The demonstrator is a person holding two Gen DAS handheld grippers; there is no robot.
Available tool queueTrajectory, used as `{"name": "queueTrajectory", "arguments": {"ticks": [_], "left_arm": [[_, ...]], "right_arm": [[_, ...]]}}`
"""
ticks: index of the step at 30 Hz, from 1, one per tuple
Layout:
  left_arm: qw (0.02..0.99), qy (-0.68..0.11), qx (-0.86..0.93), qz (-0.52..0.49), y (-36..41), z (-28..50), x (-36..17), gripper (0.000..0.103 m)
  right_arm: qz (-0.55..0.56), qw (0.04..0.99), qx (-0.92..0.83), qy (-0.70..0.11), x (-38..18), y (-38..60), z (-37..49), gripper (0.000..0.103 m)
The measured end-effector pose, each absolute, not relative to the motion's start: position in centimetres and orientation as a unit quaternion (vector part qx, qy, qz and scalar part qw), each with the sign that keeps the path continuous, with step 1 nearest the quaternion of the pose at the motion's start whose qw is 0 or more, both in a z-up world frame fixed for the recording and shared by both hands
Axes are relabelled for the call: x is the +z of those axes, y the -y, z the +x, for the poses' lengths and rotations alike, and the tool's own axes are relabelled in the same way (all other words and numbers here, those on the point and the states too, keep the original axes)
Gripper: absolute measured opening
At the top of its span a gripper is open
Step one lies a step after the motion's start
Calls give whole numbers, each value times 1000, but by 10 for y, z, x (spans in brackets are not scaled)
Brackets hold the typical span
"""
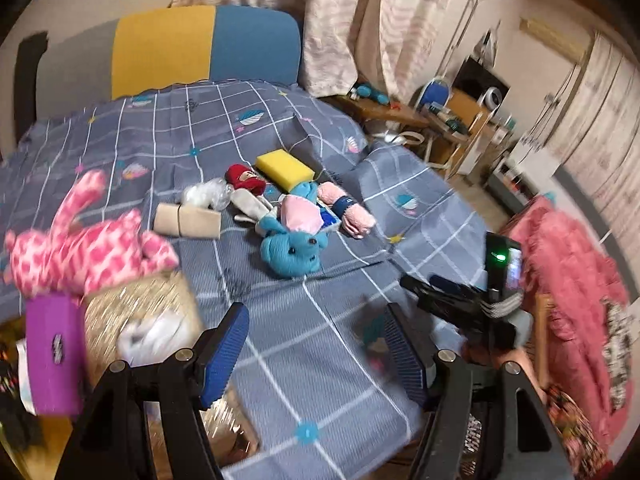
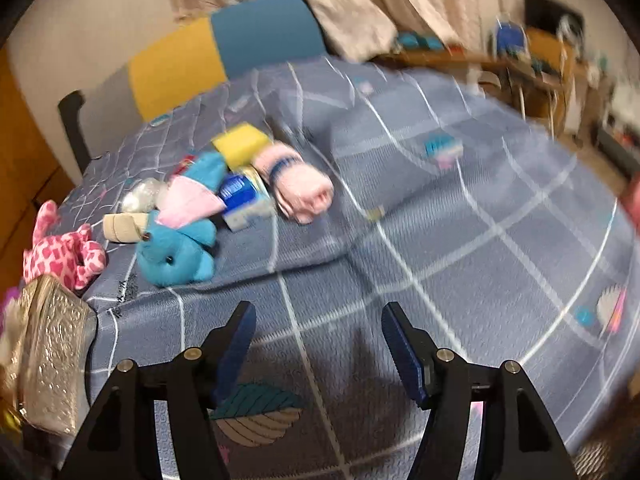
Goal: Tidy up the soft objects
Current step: 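Move both grippers from the gold tin back to the pile of items, then grasp the blue plush bunny with pink hood with the left gripper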
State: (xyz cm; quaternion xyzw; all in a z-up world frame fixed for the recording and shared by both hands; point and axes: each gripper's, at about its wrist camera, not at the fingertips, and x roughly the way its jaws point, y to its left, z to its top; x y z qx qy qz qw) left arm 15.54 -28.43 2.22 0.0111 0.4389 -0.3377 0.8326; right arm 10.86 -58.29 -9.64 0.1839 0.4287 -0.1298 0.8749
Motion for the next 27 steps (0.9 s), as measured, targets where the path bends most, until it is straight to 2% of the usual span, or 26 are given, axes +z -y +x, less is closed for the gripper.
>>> {"name": "queueTrajectory", "arguments": {"ticks": [9,27], "left_arm": [[836,-471,-268,90,380,204,-21,70],[822,-506,-185,183,459,283,-110,71]], "right_arm": [[221,863,-111,-440,-94,581,115,66],[278,850,-113,-433,-87,596,111,66]]}}
